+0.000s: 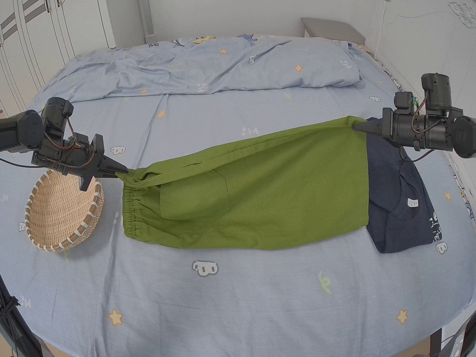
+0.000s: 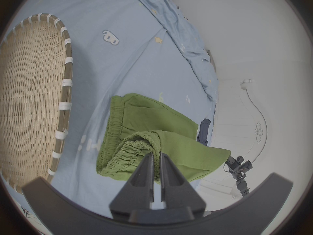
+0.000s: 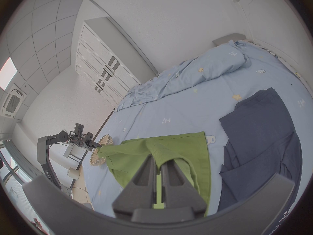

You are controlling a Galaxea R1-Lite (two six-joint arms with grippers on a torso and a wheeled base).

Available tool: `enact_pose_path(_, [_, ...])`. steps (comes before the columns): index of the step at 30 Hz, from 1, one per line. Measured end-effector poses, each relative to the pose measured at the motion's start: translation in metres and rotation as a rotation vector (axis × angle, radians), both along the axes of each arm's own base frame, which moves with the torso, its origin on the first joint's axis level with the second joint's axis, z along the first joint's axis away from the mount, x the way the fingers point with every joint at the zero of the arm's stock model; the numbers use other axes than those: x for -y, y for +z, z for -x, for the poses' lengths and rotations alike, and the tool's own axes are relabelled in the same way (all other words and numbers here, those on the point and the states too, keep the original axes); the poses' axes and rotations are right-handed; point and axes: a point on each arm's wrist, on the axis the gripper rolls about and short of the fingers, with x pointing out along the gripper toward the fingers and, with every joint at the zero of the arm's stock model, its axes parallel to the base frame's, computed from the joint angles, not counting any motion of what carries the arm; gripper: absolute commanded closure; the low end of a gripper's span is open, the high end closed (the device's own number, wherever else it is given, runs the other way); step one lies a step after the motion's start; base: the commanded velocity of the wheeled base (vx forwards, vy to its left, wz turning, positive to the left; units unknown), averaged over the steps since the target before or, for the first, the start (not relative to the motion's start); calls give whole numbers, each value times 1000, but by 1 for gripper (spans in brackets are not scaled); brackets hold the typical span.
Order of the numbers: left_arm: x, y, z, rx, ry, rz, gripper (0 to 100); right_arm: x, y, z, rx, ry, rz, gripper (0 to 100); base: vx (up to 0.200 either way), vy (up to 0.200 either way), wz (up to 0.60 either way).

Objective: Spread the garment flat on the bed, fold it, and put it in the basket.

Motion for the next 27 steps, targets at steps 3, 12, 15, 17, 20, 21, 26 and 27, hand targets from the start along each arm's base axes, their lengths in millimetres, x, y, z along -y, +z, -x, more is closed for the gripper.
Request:
enact_pose_path(3, [-2, -5, -5, -2, 17, -20, 100, -1, -7, -11, -9, 2, 7, 100, 0, 0, 0])
enact_pose_path(12, [-5, -11, -19, 3, 25, -30, 100, -5, -28, -31, -37, 6, 12, 100, 0, 0, 0])
enact_pose_path(15, [-5, -11, -21, 8, 26, -30, 100, -3, -32, -36, -23, -3, 9, 100, 0, 0, 0])
enact_pose_path(17, [-5, -9, -23, 17, 25, -30, 100, -2, -35, -40, -20, -7, 7, 100, 0, 0, 0])
enact_pose_path(20, [-5, -8, -24, 23, 25, -31, 100, -2, -41, -45, -20, -12, 6, 100, 0, 0, 0])
enact_pose_path(21, [-5, -8, -25, 24, 25, -31, 100, -2, -42, -46, -17, -14, 5, 100, 0, 0, 0])
enact_pose_path(26, [-6, -9, -26, 23, 27, -32, 100, -2, -51, -54, -15, -17, 3, 100, 0, 0, 0])
enact_pose_path(27, [-6, -10, -27, 22, 27, -32, 100, -2, -53, -55, -16, -18, 3, 100, 0, 0, 0])
